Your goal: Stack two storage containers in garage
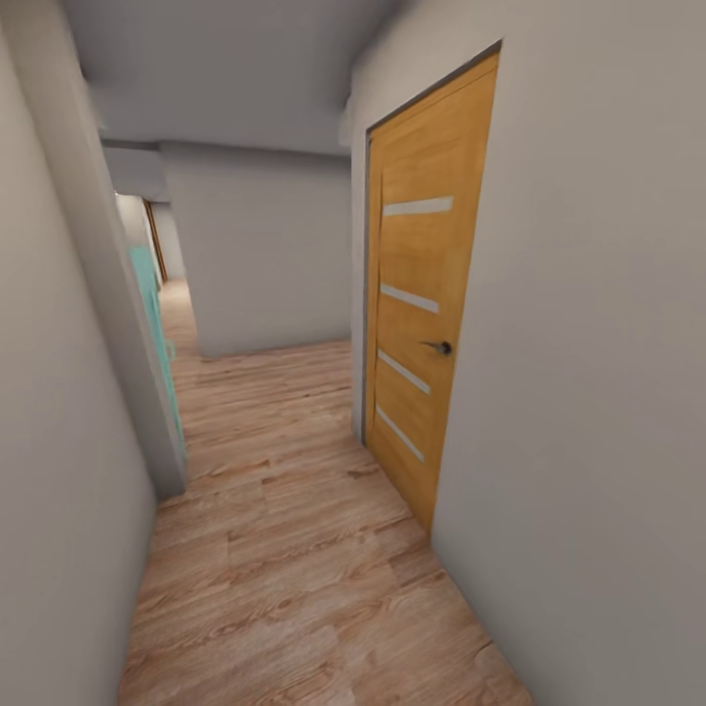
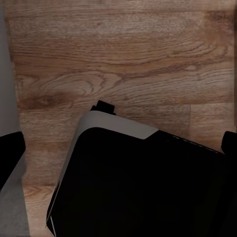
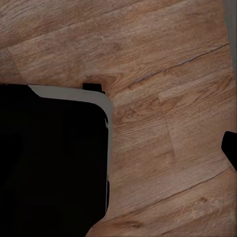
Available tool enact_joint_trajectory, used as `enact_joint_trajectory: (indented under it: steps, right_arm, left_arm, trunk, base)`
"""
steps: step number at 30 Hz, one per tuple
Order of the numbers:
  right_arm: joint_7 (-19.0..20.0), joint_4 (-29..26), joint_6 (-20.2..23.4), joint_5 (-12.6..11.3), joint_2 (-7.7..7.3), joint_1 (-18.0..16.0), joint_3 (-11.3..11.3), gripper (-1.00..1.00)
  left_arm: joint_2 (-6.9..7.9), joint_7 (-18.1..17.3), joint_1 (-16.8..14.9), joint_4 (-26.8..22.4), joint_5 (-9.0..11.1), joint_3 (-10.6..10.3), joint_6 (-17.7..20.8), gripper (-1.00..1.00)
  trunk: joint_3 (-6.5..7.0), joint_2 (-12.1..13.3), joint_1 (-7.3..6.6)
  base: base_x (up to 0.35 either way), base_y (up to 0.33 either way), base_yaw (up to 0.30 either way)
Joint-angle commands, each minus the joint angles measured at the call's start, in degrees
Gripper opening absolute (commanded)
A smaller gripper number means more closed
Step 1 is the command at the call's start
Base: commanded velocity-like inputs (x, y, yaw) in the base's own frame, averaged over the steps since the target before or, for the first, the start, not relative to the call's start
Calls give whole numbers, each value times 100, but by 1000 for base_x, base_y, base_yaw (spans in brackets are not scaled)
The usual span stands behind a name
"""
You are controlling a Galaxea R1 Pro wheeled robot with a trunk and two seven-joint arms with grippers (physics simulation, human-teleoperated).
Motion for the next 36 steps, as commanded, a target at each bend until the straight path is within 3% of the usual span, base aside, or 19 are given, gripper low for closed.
enact_joint_trajectory:
  steps: [1,11,25,36]
  right_arm:
    - [-6,17,-32,-57,12,-8,49,100]
    - [28,17,-51,-82,48,-8,23,100]
    - [31,17,-54,-78,17,-8,42,100]
    - [31,17,-54,-67,2,-8,51,100]
  left_arm:
    - [0,19,-4,2,43,-49,-15,100]
    - [0,20,-4,3,46,-51,-12,100]
    - [1,20,-4,1,49,-53,-13,100]
    - [1,20,-4,2,47,-50,-13,100]
  trunk:
    - [-11,-10,6]
    - [-11,-10,6]
    - [-11,-10,6]
    - [-11,-10,6]
  base:
    - [321,0,0]
    - [321,0,9]
    - [320,-10,227]
    - [321,-125,23]
